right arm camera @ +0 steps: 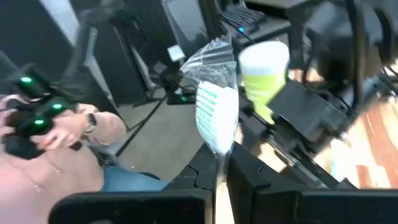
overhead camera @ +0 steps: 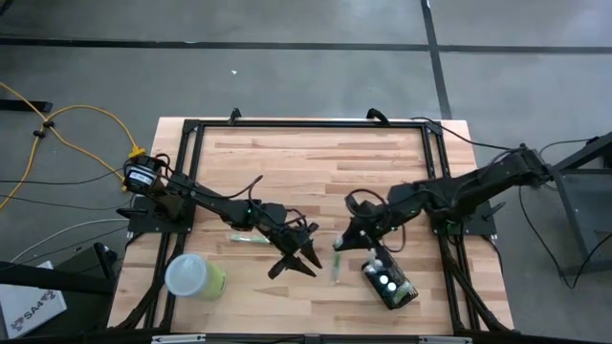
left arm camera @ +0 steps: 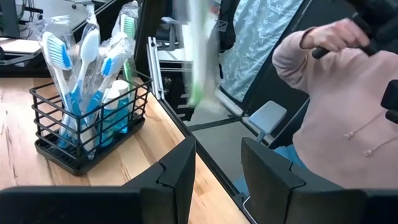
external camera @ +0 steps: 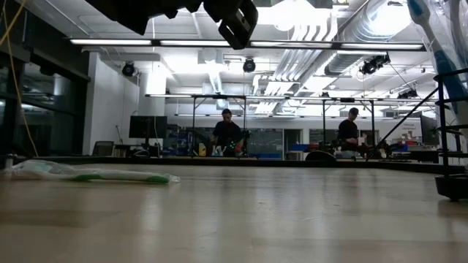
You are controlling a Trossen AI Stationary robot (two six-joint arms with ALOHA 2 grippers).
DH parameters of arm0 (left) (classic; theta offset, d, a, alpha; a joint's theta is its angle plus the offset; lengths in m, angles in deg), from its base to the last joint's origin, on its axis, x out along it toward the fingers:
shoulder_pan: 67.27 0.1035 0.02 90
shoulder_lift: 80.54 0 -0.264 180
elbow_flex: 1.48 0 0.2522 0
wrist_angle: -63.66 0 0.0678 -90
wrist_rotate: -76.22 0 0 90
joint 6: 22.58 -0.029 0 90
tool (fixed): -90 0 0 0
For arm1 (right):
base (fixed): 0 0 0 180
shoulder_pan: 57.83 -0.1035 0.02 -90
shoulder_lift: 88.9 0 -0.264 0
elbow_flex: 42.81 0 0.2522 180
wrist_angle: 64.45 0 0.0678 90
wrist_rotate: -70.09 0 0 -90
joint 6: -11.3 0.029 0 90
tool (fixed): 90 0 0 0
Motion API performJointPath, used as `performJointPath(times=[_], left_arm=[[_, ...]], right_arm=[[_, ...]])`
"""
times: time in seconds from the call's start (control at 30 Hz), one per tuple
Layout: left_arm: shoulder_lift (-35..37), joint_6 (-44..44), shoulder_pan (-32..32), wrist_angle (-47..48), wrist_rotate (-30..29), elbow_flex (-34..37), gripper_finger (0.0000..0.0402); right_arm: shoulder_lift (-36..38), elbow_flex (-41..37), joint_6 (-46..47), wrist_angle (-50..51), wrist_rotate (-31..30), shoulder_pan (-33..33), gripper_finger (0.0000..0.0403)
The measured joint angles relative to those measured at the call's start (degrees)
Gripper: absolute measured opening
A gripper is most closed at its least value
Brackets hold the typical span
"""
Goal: Pick & Place toothbrushing station
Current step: Put the top green toothbrush into the bottom section of the black wire organizer
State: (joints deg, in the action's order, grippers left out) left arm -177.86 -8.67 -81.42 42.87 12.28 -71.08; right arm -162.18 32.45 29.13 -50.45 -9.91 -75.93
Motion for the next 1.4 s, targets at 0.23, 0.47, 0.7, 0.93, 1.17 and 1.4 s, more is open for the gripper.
performJointPath(times=[0.23, 0.47, 0.7, 0.93, 1.17, 1.4], left_arm=[[0.0, 0.1, 0.0, 0.1, 0.0, 0.0, 0.0126], [0.0, 1.0, 0.0, 0.4, 0.0, 0.0, 0.0126], [0.0, 1.0, 0.0, 0.4, -0.1, 0.0, 0.0126], [0.0, 1.2, 0.0, 0.3, -0.3, 0.0, 0.0126], [0.0, 1.1, 0.0, 0.3, -0.3, 0.0, 0.0126], [0.0, 1.1, 0.0, 0.3, -0.8, 0.0, 0.0126]], right_arm=[[7.6, 0.0, -5.4, 3.7, -3.0, -2.9, 0.0008], [14.0, 0.0, -8.0, 15.3, -18.3, -10.4, 0.0008], [17.8, 0.0, -9.1, 17.0, -28.8, -18.3, 0.0008], [21.9, 0.0, -8.1, 19.6, -35.4, -25.7, 0.0008], [21.6, 0.0, -6.4, 19.7, -35.4, -33.6, 0.0008], [20.3, 0.0, -5.6, 19.7, -36.8, -40.9, 0.0008]])
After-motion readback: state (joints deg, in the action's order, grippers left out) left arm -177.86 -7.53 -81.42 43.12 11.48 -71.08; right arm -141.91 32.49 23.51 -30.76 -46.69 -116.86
